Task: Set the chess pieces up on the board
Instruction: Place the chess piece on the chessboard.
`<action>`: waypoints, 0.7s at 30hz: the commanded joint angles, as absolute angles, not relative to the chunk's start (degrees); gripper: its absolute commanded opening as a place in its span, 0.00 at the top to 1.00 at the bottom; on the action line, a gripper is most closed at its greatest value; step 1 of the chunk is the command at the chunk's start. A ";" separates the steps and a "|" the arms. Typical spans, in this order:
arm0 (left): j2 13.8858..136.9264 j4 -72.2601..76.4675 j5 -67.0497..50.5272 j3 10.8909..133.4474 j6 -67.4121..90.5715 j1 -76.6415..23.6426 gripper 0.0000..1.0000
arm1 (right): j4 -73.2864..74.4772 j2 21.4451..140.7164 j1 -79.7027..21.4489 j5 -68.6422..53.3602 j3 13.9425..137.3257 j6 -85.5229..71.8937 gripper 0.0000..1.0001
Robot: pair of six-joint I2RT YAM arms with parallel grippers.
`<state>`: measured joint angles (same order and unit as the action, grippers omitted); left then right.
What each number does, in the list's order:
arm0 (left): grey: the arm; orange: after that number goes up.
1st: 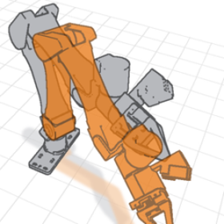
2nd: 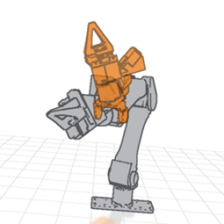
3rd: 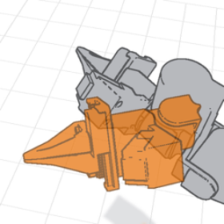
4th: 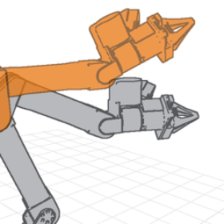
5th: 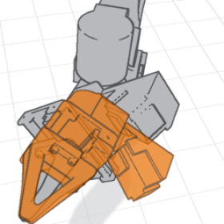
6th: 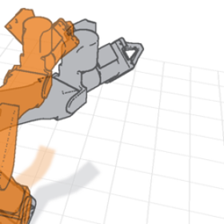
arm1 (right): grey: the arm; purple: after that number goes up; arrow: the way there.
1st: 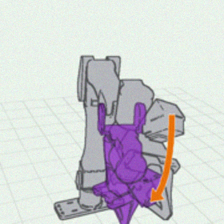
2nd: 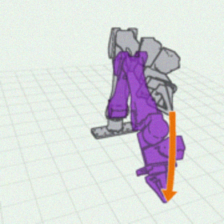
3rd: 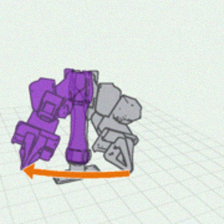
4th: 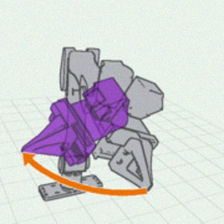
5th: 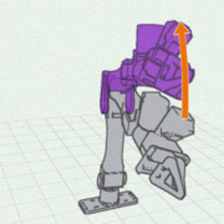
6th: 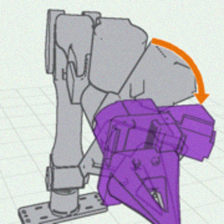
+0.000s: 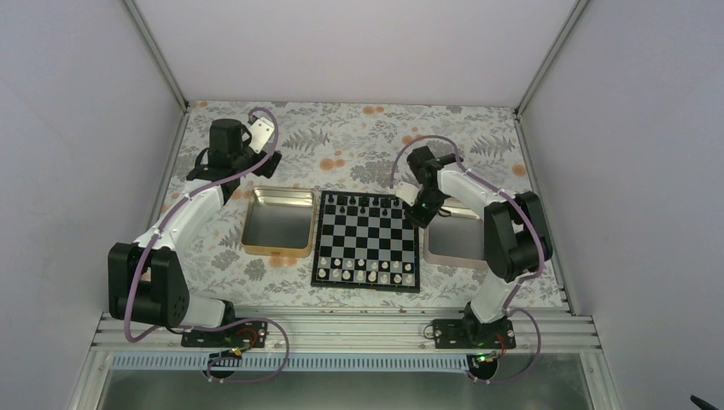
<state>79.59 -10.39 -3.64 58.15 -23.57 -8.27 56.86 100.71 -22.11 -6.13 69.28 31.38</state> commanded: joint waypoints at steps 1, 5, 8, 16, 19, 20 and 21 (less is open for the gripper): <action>79.63 -9.92 -4.13 58.62 -23.99 -8.53 0.00 | 54.87 101.81 -22.83 -8.38 70.23 31.41 0.94; 79.62 -9.82 -3.96 58.43 -24.06 -8.52 0.00 | 54.74 103.58 -23.02 -8.53 71.32 31.69 0.95; 79.76 -9.63 -3.80 58.34 -24.08 -8.53 0.00 | 54.39 104.21 -23.03 -8.46 72.04 31.78 0.95; 79.82 -9.67 -3.75 58.33 -24.08 -8.53 0.00 | 53.66 105.06 -23.09 -7.86 72.83 31.98 0.94; 79.72 -9.66 -3.78 58.36 -24.08 -8.53 0.00 | 53.22 105.31 -23.03 -7.69 73.13 32.05 0.94; 79.72 -9.64 -3.78 58.30 -24.08 -8.54 0.00 | 53.29 105.51 -23.03 -7.65 73.26 32.01 0.94; 79.63 -9.64 -3.78 58.35 -24.08 -8.54 0.00 | 53.17 105.63 -23.03 -7.57 73.32 32.12 0.94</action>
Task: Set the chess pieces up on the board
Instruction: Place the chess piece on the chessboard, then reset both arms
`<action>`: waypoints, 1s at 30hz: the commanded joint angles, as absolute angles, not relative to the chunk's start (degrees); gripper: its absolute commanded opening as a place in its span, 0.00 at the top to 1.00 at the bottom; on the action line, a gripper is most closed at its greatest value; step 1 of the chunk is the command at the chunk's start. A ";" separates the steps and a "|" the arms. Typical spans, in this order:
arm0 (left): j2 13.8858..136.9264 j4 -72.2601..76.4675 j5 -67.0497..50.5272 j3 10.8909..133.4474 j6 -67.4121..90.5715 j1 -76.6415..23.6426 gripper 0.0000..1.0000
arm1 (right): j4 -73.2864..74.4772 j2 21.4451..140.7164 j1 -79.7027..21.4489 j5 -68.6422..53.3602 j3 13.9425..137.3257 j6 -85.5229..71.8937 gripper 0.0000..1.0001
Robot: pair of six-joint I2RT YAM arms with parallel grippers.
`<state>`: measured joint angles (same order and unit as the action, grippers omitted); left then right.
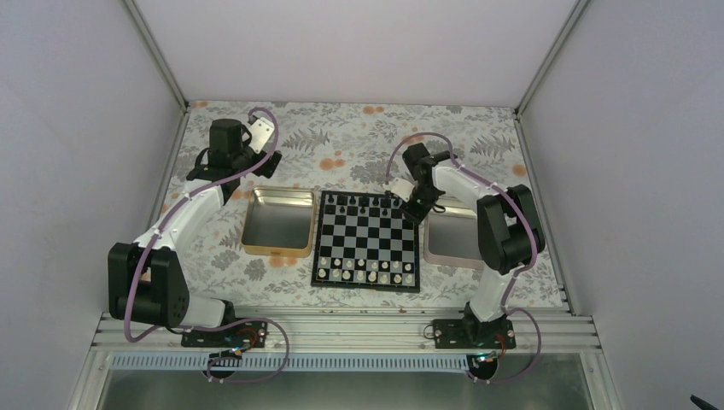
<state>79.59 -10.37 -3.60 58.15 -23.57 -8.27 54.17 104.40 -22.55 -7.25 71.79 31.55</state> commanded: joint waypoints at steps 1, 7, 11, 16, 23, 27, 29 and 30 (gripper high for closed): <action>79.65 -9.66 -3.78 58.27 -24.08 -8.56 0.00 | 53.15 105.64 -22.99 -7.58 73.38 32.19 0.93; 79.68 -9.63 -3.84 58.34 -24.08 -8.54 0.00 | 53.22 105.79 -22.94 -7.15 73.94 32.26 0.92; 79.72 -9.66 -3.96 58.42 -24.17 -8.53 0.00 | 54.27 105.62 -22.94 -7.90 74.24 32.37 0.92; 79.74 -9.92 -4.29 58.60 -24.10 -8.52 0.00 | 57.89 101.78 -22.94 -9.70 73.81 32.84 0.92; 79.78 -11.13 -4.87 60.50 -23.21 -8.53 0.00 | 58.10 88.17 -22.86 -10.31 77.45 32.70 0.09; 79.60 -12.27 -4.67 62.16 -22.68 -8.53 0.00 | 46.21 80.08 -20.82 -1.05 77.67 29.39 0.00; 80.35 -13.35 -4.09 62.96 -21.83 -8.53 0.00 | 39.86 77.46 -18.53 2.81 73.69 29.84 0.00; 80.49 -13.43 -3.66 63.11 -21.54 -8.59 0.00 | 36.38 75.67 -17.26 3.58 71.17 31.18 0.00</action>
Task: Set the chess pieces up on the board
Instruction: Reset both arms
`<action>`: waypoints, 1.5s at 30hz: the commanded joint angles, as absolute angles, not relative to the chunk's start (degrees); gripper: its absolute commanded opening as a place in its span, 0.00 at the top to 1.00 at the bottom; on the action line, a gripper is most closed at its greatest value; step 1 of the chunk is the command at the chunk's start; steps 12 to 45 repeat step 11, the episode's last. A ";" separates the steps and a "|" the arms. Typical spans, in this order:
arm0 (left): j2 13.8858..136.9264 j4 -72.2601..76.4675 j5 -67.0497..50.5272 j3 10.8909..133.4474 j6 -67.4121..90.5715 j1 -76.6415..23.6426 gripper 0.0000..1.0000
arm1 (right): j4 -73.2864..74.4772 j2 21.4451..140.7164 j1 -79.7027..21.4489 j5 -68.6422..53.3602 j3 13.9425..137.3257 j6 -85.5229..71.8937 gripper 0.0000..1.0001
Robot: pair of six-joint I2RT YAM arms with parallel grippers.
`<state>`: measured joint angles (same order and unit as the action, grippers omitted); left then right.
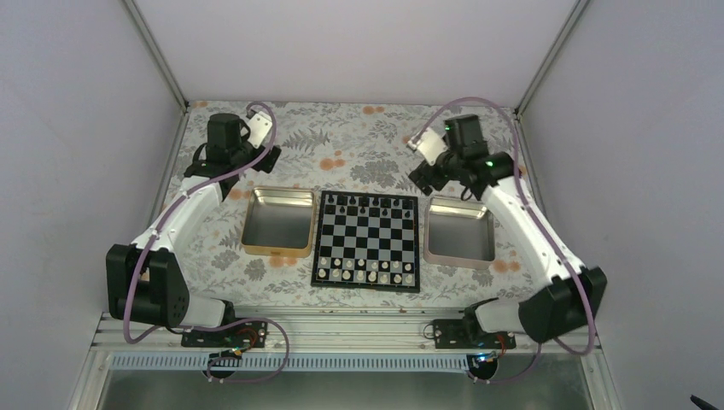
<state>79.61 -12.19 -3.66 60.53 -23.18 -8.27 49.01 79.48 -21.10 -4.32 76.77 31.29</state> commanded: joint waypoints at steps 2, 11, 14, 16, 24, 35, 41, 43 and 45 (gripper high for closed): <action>80.27 -13.29 -2.69 62.95 -21.05 -8.62 0.00 | 30.83 73.69 -14.91 4.25 67.41 32.32 0.00; 77.54 -11.12 0.37 61.38 -20.01 -8.61 0.00 | 28.79 72.52 -11.39 -1.82 68.43 31.67 0.00; 77.54 -11.12 0.37 61.38 -20.01 -8.61 0.00 | 28.79 72.52 -11.39 -1.82 68.43 31.67 0.00; 77.54 -11.12 0.37 61.38 -20.01 -8.61 0.00 | 28.79 72.52 -11.39 -1.82 68.43 31.67 0.00; 77.54 -11.12 0.37 61.38 -20.01 -8.61 0.00 | 28.79 72.52 -11.39 -1.82 68.43 31.67 0.00; 77.54 -11.12 0.37 61.38 -20.01 -8.61 0.00 | 28.79 72.52 -11.39 -1.82 68.43 31.67 0.00; 77.54 -11.12 0.37 61.38 -20.01 -8.61 0.00 | 28.79 72.52 -11.39 -1.82 68.43 31.67 0.00; 77.54 -11.12 0.37 61.38 -20.01 -8.61 0.00 | 28.79 72.52 -11.39 -1.82 68.43 31.67 0.00; 77.54 -11.12 0.37 61.38 -20.01 -8.61 0.00 | 28.79 72.52 -11.39 -1.82 68.43 31.67 0.00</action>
